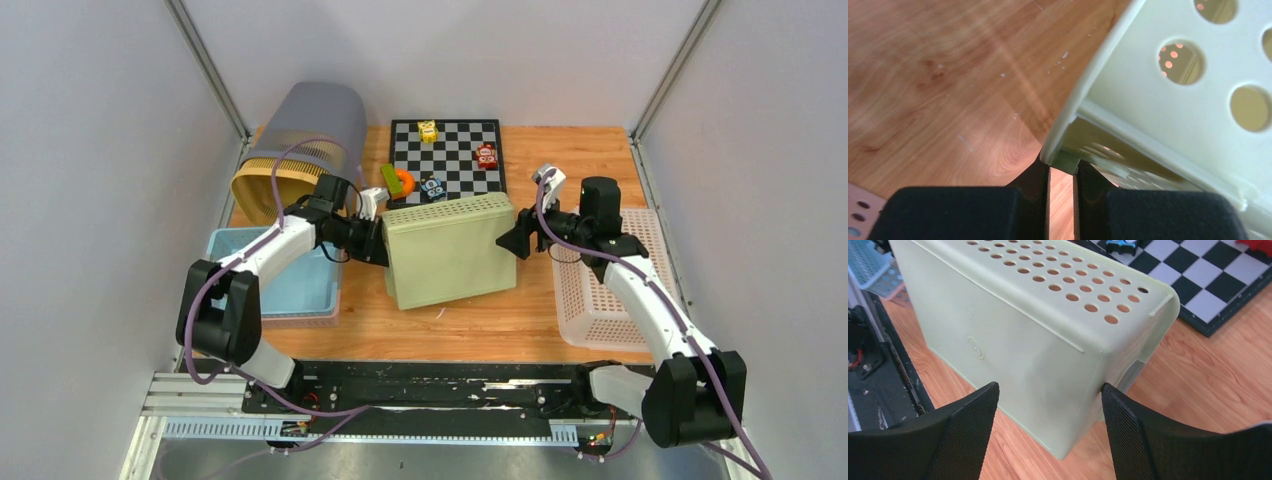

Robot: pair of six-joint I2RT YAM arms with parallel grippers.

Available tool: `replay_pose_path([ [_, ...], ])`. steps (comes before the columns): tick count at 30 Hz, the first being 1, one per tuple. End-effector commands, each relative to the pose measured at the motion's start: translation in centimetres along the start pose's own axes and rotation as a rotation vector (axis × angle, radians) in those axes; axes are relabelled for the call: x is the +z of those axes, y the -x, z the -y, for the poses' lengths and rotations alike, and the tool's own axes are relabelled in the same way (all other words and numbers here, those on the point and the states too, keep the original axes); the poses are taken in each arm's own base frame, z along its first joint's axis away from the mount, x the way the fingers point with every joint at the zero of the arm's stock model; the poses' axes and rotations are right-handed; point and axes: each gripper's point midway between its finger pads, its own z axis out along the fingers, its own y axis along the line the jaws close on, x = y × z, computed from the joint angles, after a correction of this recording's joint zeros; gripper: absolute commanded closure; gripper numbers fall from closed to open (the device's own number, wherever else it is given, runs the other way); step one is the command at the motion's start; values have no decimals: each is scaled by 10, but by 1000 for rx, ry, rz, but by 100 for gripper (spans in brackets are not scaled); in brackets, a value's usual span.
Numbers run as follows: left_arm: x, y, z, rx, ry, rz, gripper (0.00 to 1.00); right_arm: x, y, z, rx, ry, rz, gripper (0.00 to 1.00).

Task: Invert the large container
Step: Turn the container upside down at the center of the board.

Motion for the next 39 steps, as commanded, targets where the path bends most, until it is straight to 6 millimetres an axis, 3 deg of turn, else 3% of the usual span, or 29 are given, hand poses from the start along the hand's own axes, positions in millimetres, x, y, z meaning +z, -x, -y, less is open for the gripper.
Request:
replay_pose_path([
  [1,9,-9,19,91,-50,-83,100,-4,-20,-21,-21,30,-46,23],
  [8,15,-27,21,138,-39,-173,100,-11,-38,-5,-61,-79,-86,21],
  [15,18,-34,21,144,-73,-219,99,-11,-30,-3,-76,-81,-77,19],
  [18,18,-33,22,144,-82,-217,93,-8,-22,-8,-72,-41,-62,18],
  [22,20,-33,16,139,-48,-219,79,-4,-16,-12,-50,-8,-47,18],
  [27,21,-33,8,135,-5,-220,62,1,-22,-11,-17,8,-58,18],
  [39,22,-31,6,132,6,-212,52,2,-25,-15,-2,31,-52,19],
])
